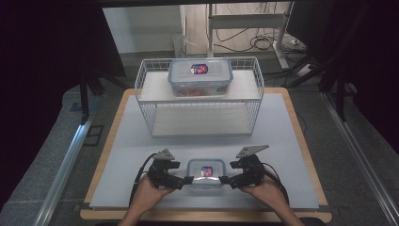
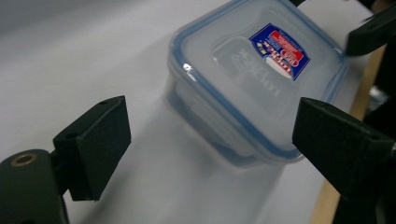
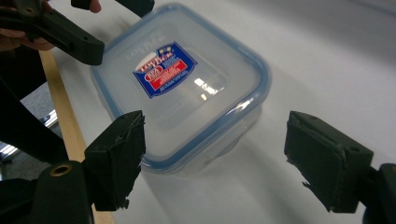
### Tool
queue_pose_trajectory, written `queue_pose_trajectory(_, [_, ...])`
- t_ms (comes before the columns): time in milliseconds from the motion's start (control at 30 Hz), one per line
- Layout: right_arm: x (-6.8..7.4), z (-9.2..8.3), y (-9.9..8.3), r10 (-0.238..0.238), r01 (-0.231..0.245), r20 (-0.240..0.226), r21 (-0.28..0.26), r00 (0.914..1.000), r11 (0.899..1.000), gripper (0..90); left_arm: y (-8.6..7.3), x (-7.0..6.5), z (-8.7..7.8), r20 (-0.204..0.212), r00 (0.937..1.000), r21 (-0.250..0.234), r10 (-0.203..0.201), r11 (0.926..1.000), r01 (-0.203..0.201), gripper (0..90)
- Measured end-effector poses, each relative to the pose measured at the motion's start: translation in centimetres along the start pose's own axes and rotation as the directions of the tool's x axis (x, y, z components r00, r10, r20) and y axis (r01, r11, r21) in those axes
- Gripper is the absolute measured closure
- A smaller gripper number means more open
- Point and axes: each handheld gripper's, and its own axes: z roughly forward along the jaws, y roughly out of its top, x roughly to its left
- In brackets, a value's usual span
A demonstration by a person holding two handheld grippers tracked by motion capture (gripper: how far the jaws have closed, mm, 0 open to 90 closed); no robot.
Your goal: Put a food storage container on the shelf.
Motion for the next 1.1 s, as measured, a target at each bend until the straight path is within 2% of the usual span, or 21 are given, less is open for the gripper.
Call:
queue_pose_trajectory(100, [-0.4,0.9,0.0,0.047,-0.047,-0.039,0.017,0.9981,0.999,20.7,0.3,0.2,0.7,0.047,0.9985,0.008,-0.029,0.9996,0.029,11.6])
queue_pose_trajectory(233, [-0.8,1.7,0.1,0.114,-0.110,-0.103,0.036,0.9881,0.993,22.1,0.6,0.2,1.5,0.115,0.9920,0.022,-0.051,0.9986,0.049,14.2])
queue_pose_trajectory(267, [-0.9,1.8,0.1,0.130,-0.126,-0.121,0.040,0.9841,0.991,24.0,0.6,0.0,1.6,0.117,0.9917,0.023,-0.052,0.9985,0.050,17.0])
queue_pose_trajectory(333, [-0.9,1.9,0.1,0.151,-0.146,-0.134,0.049,0.9794,0.988,24.1,0.6,-0.5,1.2,0.088,0.9955,0.020,-0.036,0.9992,0.034,18.5])
queue_pose_trajectory(433, [-0.9,1.6,0.0,0.150,-0.145,-0.135,0.044,0.9795,0.988,30.2,0.6,-0.8,0.6,0.062,0.9978,0.009,-0.025,0.9997,0.025,26.2])
queue_pose_trajectory(533, [-0.8,1.1,-0.2,0.141,-0.139,-0.130,0.027,0.9814,0.990,36.7,0.2,-0.8,0.2,0.067,0.9973,-0.011,-0.030,0.9995,0.031,31.9])
queue_pose_trajectory(633, [-0.8,0.8,-0.4,0.142,-0.140,-0.140,0.020,0.9799,0.990,41.7,-0.1,-0.8,-0.3,0.080,0.9955,-0.036,-0.049,0.9980,0.053,40.7])
queue_pose_trajectory(700, [-0.8,0.4,-0.6,0.151,-0.152,-0.149,0.004,0.9773,0.988,47.1,-0.5,-0.6,-0.5,0.110,0.9915,-0.036,-0.069,0.9966,0.073,45.1])
queue_pose_trajectory(767, [-0.8,0.1,-0.8,0.152,-0.155,-0.159,-0.007,0.9755,0.988,51.9,-1.0,-0.5,-0.5,0.141,0.9861,-0.032,-0.087,0.9952,0.093,45.2])
queue_pose_trajectory(867, [-0.6,-0.1,-1.0,0.150,-0.154,-0.158,-0.015,0.9759,0.988,53.9,-1.3,-0.5,-0.5,0.154,0.9835,-0.034,-0.094,0.9943,0.101,46.5])
queue_pose_trajectory(967, [-0.5,-0.3,-1.1,0.149,-0.154,-0.157,-0.023,0.9763,0.988,55.1,-1.5,-0.3,-0.7,0.178,0.9780,-0.045,-0.108,0.9920,0.118,49.4])
queue_pose_trajectory(1033, [-0.5,-0.3,-1.4,0.159,-0.165,-0.172,-0.022,0.9722,0.986,55.0,-1.6,-0.1,-0.8,0.197,0.9727,-0.053,-0.123,0.9893,0.136,51.3])
queue_pose_trajectory(1100, [-0.7,-0.2,-1.7,0.175,-0.183,-0.192,-0.024,0.9657,0.983,54.9,-1.8,-0.1,-0.8,0.205,0.9703,-0.059,-0.128,0.9880,0.142,52.3])
